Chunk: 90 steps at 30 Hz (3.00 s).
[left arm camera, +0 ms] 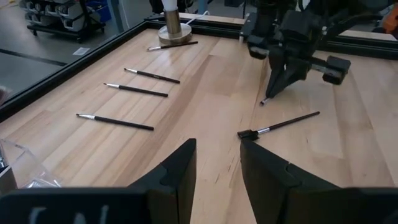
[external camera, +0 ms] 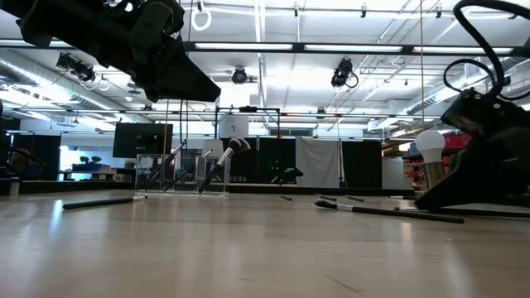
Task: Put items in baskets/containers
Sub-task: Put the eyeshadow brush into the transparent organizer
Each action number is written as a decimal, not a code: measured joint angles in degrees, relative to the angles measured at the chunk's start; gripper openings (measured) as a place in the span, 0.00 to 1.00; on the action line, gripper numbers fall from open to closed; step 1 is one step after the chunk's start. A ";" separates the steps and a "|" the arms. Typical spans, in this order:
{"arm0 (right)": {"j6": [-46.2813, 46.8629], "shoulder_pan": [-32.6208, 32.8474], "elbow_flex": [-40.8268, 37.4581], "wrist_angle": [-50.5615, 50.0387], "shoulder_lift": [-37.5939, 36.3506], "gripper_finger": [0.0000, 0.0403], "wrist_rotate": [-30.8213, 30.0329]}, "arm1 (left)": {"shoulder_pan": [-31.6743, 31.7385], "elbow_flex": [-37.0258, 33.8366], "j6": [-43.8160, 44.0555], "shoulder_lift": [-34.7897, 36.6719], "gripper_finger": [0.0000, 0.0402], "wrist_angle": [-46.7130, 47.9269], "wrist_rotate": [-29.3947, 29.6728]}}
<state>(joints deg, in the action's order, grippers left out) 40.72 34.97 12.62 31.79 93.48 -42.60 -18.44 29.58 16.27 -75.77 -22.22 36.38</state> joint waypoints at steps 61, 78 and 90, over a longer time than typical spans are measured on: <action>-20.65 4.27 -3.29 36.48 3.71 0.02 -8.99 | -0.20 0.02 -2.00 -0.19 0.31 -1.29 -1.34; -52.35 -2.38 14.70 48.37 3.34 0.02 18.16 | -1.60 8.48 -22.99 -27.12 0.31 -44.81 -16.05; -53.38 -5.58 18.43 46.06 3.29 0.02 25.71 | -3.15 16.17 -29.68 -29.59 0.53 -46.73 -23.12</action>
<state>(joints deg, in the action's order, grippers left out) -12.66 29.39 31.05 77.86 96.77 -16.89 -21.58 45.75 -13.40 -105.36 -68.96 13.26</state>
